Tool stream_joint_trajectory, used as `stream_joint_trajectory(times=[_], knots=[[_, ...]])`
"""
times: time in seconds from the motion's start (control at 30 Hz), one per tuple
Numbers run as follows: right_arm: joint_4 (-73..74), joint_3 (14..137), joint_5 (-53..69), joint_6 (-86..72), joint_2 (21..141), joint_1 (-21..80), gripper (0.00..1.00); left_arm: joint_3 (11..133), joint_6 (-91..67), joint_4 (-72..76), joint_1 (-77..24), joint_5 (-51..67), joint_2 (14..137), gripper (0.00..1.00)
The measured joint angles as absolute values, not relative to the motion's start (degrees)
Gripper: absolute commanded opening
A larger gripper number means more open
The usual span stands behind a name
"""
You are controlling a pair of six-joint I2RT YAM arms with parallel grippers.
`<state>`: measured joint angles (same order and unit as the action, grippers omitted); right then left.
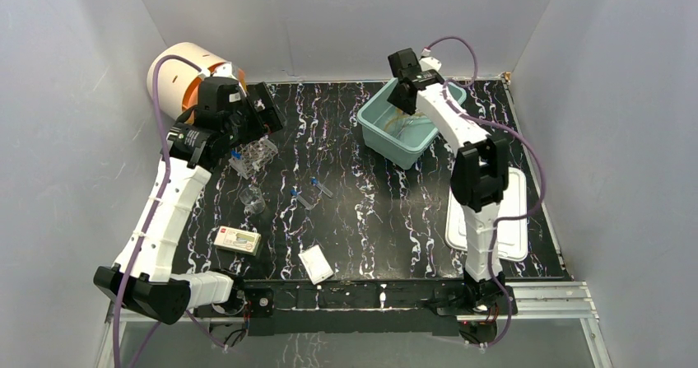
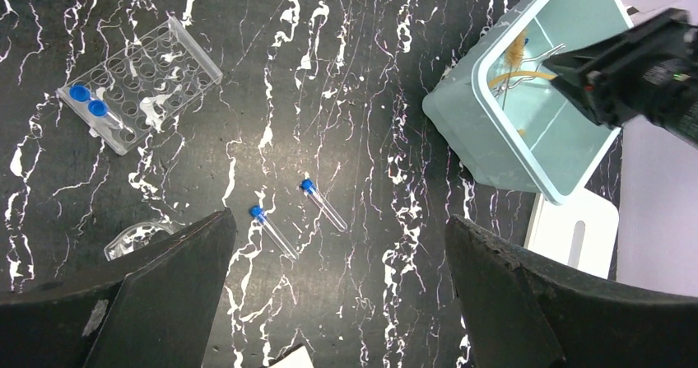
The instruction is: Organize the chemistry lab equipment
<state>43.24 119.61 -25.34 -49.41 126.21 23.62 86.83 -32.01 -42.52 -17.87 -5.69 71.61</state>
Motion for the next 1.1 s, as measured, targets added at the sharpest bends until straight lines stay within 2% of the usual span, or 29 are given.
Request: stream_joint_trajectory(times=[0.23,0.47,0.6,0.9,1.1], knots=[[37.5,107.8,-22.5,-44.0,111.4,23.8,0.5,85.1,-32.7,-42.2,-17.9,-4.2,71.7,0.98],[30.3,94.4,-14.8,-33.0,98.1,27.0,0.62,84.8,-32.9,-42.2,-17.9,-4.3,71.7,0.98],[27.2,90.5,-10.9,-26.0,93.0,33.7,0.67,84.8,-32.9,-42.3,-17.9,-5.6,71.7,0.98],[20.9,74.9,-3.3,-20.6,83.4,49.4,0.69,87.1,-32.6,-44.9,-17.9,-12.0,71.9,0.98],[23.1,70.6,-3.7,-19.0,85.0,56.9,0.7,91.2,-32.3,-45.8,-17.9,-17.7,72.0,0.98]])
